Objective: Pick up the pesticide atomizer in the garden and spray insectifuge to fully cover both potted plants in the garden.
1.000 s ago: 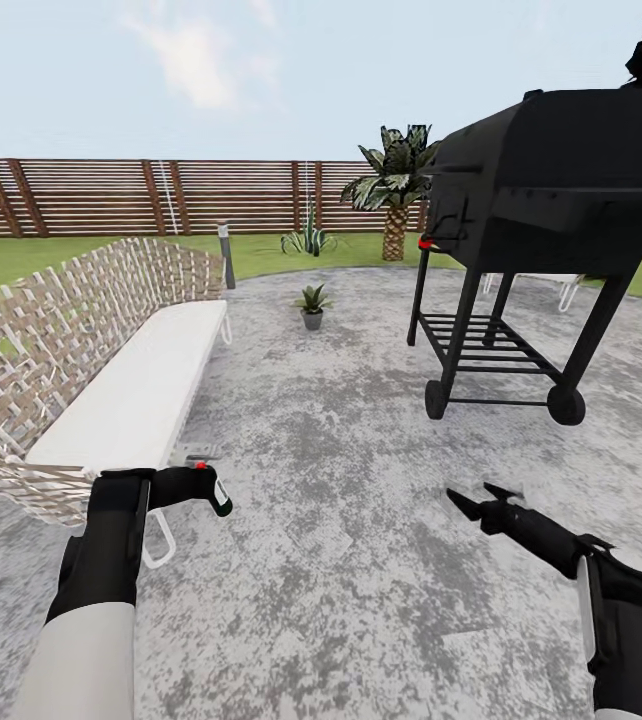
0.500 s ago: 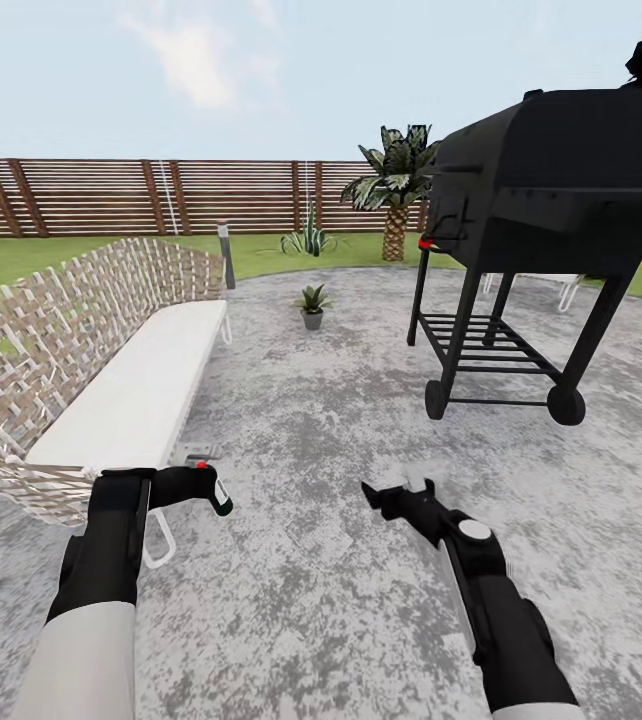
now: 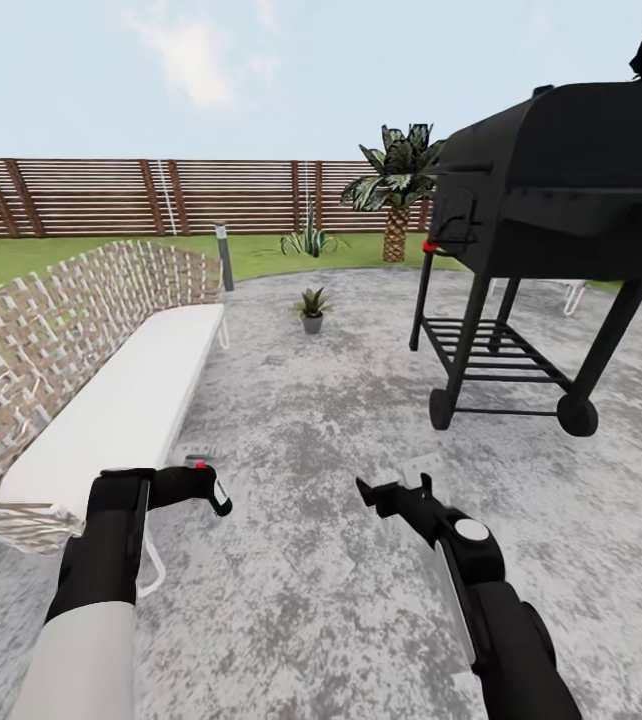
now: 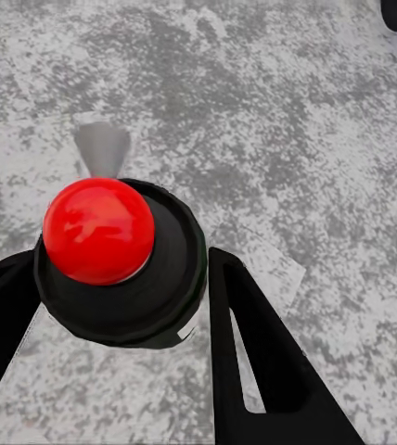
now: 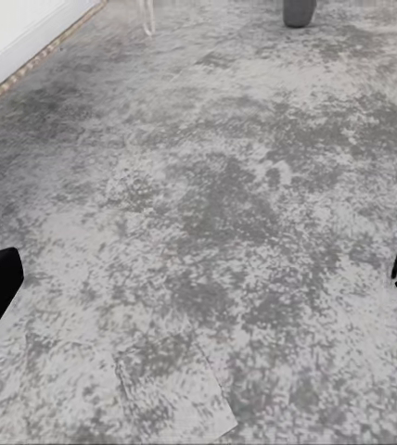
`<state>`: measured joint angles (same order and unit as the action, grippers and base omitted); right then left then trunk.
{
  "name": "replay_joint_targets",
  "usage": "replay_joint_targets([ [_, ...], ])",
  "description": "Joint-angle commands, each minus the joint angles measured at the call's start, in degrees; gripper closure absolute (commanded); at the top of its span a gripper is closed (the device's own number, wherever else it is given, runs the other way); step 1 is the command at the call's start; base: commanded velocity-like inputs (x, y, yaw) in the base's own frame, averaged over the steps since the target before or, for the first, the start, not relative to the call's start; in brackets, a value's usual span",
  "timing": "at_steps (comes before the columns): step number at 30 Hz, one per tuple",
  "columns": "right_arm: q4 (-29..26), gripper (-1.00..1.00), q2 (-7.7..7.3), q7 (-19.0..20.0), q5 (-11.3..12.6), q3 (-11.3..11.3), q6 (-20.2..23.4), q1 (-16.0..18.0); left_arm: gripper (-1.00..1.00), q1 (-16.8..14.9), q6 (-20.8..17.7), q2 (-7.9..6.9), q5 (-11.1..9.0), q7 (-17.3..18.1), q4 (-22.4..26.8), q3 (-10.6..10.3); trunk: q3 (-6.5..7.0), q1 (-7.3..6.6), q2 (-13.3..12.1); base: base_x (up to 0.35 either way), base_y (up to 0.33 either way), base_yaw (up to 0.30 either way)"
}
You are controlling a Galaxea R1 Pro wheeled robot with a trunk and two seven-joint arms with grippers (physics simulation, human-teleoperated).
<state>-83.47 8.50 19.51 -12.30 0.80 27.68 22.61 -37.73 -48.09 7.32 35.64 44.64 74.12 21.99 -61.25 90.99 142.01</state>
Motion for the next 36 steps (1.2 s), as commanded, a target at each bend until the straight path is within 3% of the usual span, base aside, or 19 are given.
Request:
replay_joint_targets([
  [1, -0.24, -1.00, 0.03, 0.44, -0.59, -0.03, 0.54, 0.02, 1.00, -0.06, -0.16, 0.06, 0.49, 0.59, 0.06, 0.16, -0.06, 0.02, 0.02, 0.329, 0.000, 0.000],
  [9, -0.88, -1.00, 0.03, 0.44, -0.53, 1.30, 3.96, -0.02, 1.00, 0.01, -0.22, 0.15, 0.49, 0.54, 0.02, 0.14, -0.06, 0.02, 0.02, 0.330, -0.054, 0.000],
  [21, -0.97, -1.00, -0.02, 0.38, -0.61, 1.58, 4.09, 0.07, 1.00, 0.03, -0.24, 0.17, 0.40, 0.62, 0.00, -0.02, -0.40, 0.02, 0.02, 0.328, -0.123, 0.065],
  [36, -0.92, -1.00, 0.03, 0.35, -0.62, 1.58, 3.97, 0.00, 1.00, 0.03, -0.24, 0.07, 0.49, 0.63, 0.01, 0.13, -0.66, 0.02, 0.02, 0.331, -0.003, 0.049],
])
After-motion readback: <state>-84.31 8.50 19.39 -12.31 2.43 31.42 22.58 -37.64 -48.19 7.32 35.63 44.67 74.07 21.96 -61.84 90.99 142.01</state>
